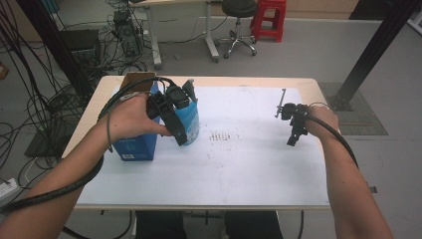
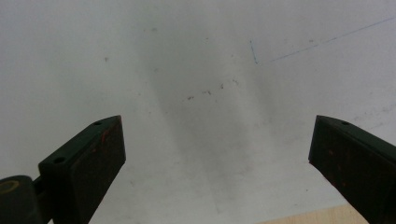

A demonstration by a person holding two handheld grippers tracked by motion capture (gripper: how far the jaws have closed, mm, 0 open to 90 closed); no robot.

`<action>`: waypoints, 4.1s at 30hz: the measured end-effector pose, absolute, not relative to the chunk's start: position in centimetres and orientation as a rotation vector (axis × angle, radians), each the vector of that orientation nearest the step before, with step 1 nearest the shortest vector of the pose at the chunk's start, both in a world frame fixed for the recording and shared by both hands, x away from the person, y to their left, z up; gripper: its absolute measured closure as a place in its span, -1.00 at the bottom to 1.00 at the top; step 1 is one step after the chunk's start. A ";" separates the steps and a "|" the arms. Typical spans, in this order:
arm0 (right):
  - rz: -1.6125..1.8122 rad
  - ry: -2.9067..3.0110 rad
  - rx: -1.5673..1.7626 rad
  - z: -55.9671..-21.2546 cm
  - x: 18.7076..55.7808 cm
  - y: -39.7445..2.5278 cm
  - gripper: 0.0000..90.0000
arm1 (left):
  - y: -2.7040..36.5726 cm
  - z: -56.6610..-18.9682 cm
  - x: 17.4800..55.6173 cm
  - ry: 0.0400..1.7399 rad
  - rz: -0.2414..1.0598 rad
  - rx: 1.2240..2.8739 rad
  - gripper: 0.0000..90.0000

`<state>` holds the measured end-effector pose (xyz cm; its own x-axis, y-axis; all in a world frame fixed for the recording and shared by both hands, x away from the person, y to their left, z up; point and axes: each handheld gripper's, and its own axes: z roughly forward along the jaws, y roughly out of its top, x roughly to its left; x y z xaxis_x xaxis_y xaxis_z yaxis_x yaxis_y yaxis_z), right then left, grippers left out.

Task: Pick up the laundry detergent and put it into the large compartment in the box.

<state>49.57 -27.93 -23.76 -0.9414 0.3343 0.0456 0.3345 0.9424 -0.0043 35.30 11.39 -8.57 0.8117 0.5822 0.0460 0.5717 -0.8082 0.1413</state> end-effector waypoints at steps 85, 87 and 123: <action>-0.012 -3.041 -0.529 -24.5 49.6 -28.2 -0.92 | 9.8 -10.2 45.8 1.228 0.137 2.730 -0.98; -0.016 -3.041 -0.527 -24.6 49.6 -28.2 -0.92 | 9.8 -10.2 45.8 1.223 0.136 2.735 -0.98; -0.008 -3.033 -0.519 -25.1 49.8 -27.8 -0.92 | 9.5 -10.5 45.7 1.210 0.138 2.735 -0.98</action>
